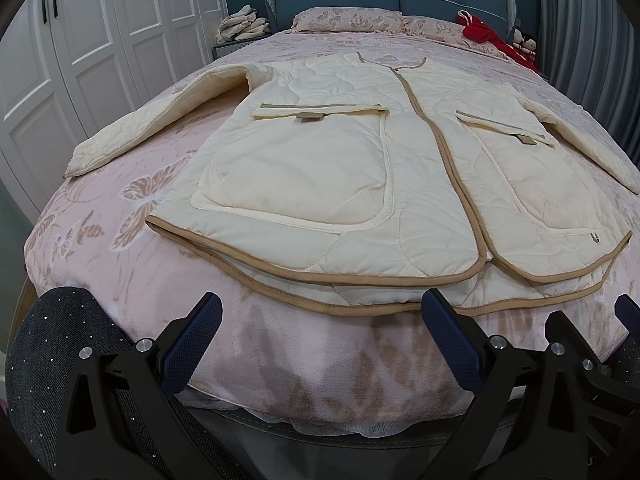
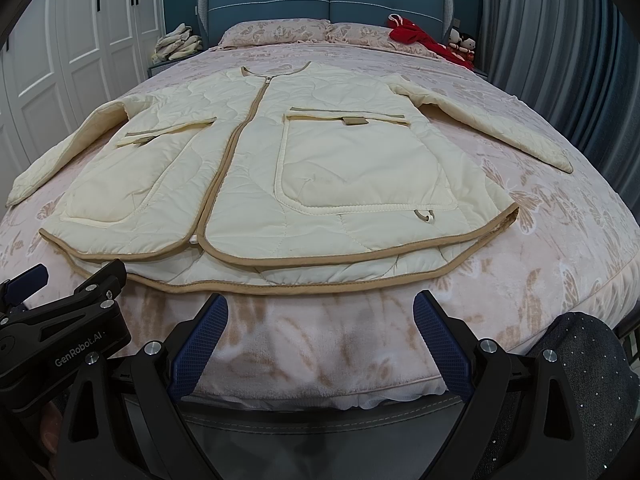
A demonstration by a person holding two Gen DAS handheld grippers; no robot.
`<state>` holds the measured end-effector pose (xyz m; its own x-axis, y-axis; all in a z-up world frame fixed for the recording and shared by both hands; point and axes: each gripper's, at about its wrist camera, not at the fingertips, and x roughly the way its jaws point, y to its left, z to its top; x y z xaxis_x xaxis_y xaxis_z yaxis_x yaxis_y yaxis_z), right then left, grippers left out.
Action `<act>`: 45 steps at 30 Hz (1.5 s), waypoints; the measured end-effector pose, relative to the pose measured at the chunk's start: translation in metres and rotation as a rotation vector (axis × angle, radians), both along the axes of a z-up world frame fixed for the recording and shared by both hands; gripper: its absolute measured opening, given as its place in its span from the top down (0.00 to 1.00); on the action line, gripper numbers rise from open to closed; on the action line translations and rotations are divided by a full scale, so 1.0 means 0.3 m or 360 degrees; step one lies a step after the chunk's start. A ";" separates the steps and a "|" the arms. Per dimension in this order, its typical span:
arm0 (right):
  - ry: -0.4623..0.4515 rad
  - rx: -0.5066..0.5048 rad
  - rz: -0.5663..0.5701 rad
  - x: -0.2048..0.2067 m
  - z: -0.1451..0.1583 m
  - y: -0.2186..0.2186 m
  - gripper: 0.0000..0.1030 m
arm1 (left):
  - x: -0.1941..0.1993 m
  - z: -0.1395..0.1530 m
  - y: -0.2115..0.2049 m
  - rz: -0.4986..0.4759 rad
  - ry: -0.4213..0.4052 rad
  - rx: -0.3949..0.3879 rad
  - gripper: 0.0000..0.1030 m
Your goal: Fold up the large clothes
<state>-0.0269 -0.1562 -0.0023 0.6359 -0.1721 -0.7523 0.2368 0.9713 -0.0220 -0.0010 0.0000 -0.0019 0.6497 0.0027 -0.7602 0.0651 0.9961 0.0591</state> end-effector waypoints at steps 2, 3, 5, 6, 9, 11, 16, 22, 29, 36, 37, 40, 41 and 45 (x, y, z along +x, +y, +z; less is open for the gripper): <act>0.0000 -0.0001 0.0000 0.000 0.000 0.000 0.11 | -0.001 0.001 0.000 0.0000 0.0000 0.0000 0.05; 0.0000 -0.0001 0.0000 0.001 0.000 0.001 0.11 | 0.000 0.001 0.000 0.0000 0.0000 -0.0001 0.05; 0.0000 0.0000 0.0000 -0.003 -0.001 0.000 0.11 | -0.001 0.001 -0.001 0.0000 0.0000 0.0000 0.05; 0.0000 -0.0001 0.0000 0.001 0.000 0.001 0.11 | 0.000 0.000 0.000 0.0000 0.0000 0.0000 0.05; -0.0001 -0.0001 0.0000 -0.001 0.000 0.001 0.11 | -0.001 0.001 0.000 0.0000 -0.0001 0.0000 0.05; 0.0001 -0.0001 0.0000 0.001 0.000 0.002 0.11 | -0.001 0.001 -0.001 0.0000 0.0000 0.0000 0.05; 0.0007 0.0027 0.0008 -0.007 0.002 -0.001 0.11 | 0.004 -0.003 0.009 0.0005 0.0014 -0.0024 0.05; -0.0024 0.0208 -0.0123 0.050 0.028 -0.162 0.11 | 0.038 0.003 0.065 0.0078 0.0042 -0.0099 0.05; -0.0198 0.0185 -0.0439 0.189 0.182 -0.609 0.11 | 0.140 0.081 0.141 0.0217 -0.0015 -0.0117 0.05; -0.0214 0.0450 -0.0787 0.334 0.195 -1.164 0.11 | 0.268 0.157 0.163 0.0217 -0.0028 -0.0205 0.05; -0.0208 0.0491 -0.0827 0.347 0.179 -1.206 0.11 | 0.286 0.165 0.160 0.0211 -0.0030 -0.0215 0.05; -0.0212 0.0597 -0.1023 0.379 0.120 -1.382 0.11 | 0.332 0.180 0.145 0.0205 -0.0017 -0.0244 0.05; -0.0217 0.0620 -0.1102 0.391 0.093 -1.451 0.11 | 0.347 0.183 0.139 0.0206 -0.0011 -0.0253 0.05; -0.0226 0.0643 -0.1235 0.417 0.039 -1.582 0.11 | 0.398 0.179 0.110 0.0201 0.0025 -0.0247 0.05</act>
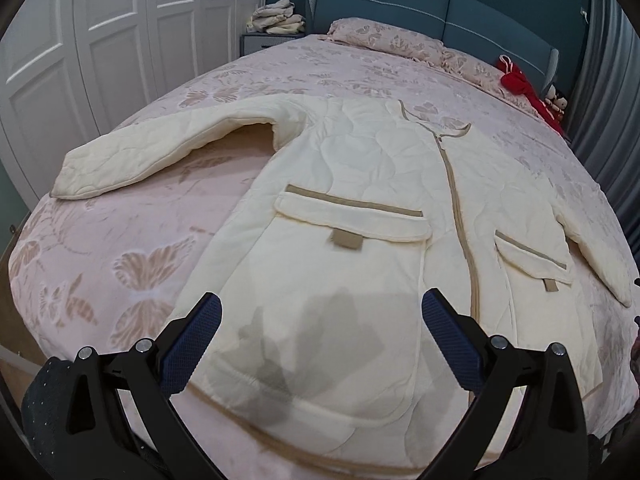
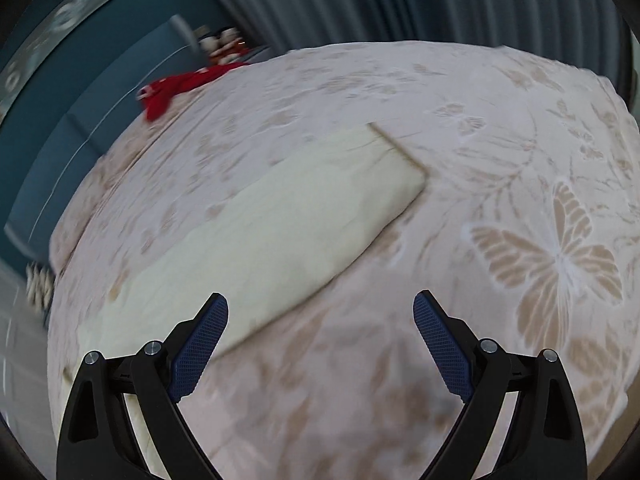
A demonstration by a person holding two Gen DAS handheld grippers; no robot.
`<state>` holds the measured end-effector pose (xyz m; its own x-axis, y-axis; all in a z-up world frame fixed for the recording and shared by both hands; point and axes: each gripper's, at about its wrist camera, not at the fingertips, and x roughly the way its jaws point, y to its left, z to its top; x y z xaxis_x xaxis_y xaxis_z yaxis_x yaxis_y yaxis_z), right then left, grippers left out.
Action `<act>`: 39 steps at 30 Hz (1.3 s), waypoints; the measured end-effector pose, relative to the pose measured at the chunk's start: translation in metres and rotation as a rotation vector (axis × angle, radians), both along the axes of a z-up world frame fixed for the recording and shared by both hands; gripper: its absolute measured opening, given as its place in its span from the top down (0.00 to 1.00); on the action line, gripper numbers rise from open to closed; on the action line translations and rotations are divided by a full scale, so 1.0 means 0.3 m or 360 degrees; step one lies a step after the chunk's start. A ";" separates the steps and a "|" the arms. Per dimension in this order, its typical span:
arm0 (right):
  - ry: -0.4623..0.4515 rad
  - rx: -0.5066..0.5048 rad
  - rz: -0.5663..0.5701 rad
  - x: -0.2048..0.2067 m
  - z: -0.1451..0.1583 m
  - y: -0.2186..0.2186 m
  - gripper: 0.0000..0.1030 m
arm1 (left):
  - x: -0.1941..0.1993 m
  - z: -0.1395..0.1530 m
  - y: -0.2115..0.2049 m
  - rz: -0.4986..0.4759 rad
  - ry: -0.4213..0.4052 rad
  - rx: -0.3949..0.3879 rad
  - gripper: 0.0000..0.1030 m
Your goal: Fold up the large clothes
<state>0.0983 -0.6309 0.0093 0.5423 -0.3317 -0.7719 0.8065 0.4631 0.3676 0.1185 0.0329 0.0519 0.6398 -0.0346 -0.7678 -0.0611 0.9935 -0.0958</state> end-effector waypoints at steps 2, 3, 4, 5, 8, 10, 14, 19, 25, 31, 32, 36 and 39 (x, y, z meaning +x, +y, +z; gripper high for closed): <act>0.0021 0.0009 -0.0038 0.016 -0.032 -0.055 0.11 | 0.015 -0.007 -0.014 -0.0003 0.0010 0.0023 0.05; 0.0026 0.0009 -0.0043 0.019 -0.042 -0.068 0.11 | 0.024 -0.013 -0.024 -0.0006 0.0017 0.0045 0.05; 0.0041 0.0008 -0.0048 0.032 -0.061 -0.089 0.11 | 0.027 -0.018 -0.028 -0.0008 0.0019 0.0059 0.05; 0.0046 0.0005 -0.0049 0.037 -0.070 -0.101 0.11 | 0.032 -0.025 -0.035 -0.0014 0.0023 0.0076 0.05; 0.0065 0.0001 -0.0046 0.062 -0.102 -0.133 0.29 | 0.051 -0.044 -0.048 -0.0026 0.0060 0.0096 0.05; 0.0061 0.0038 -0.0055 0.082 -0.123 -0.158 0.51 | 0.058 -0.049 -0.046 -0.0025 0.0069 0.0094 0.05; 0.0009 0.0063 -0.0083 0.122 -0.092 -0.174 0.91 | 0.072 -0.043 -0.040 -0.0028 0.0058 0.0100 0.05; -0.0311 -0.0113 0.0094 0.235 0.181 -0.079 0.96 | 0.090 -0.022 -0.015 0.0017 0.0020 0.0084 0.05; -0.0667 -0.0411 0.0724 0.450 0.591 0.355 0.96 | 0.101 0.019 0.041 0.0067 -0.0029 -0.0008 0.05; -0.0872 -0.0397 0.1436 0.626 0.740 0.938 0.96 | 0.091 0.057 0.124 0.0116 -0.0076 -0.0093 0.05; -0.0879 -0.0364 0.1529 0.650 0.732 1.025 0.96 | 0.088 0.060 0.140 0.0122 -0.0082 -0.0110 0.05; -0.0814 -0.0242 0.1841 0.732 0.630 1.332 0.96 | 0.083 0.069 0.203 0.0141 -0.0103 -0.0165 0.05; -0.0686 -0.0171 0.1997 0.782 0.500 1.503 0.96 | 0.131 0.090 0.249 0.0095 -0.0128 -0.0327 0.05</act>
<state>0.3328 -0.1799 0.1594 0.7162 0.5214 -0.4639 -0.3564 0.8447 0.3993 0.1577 0.1076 0.0788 0.7042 -0.1450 -0.6951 -0.1035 0.9475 -0.3025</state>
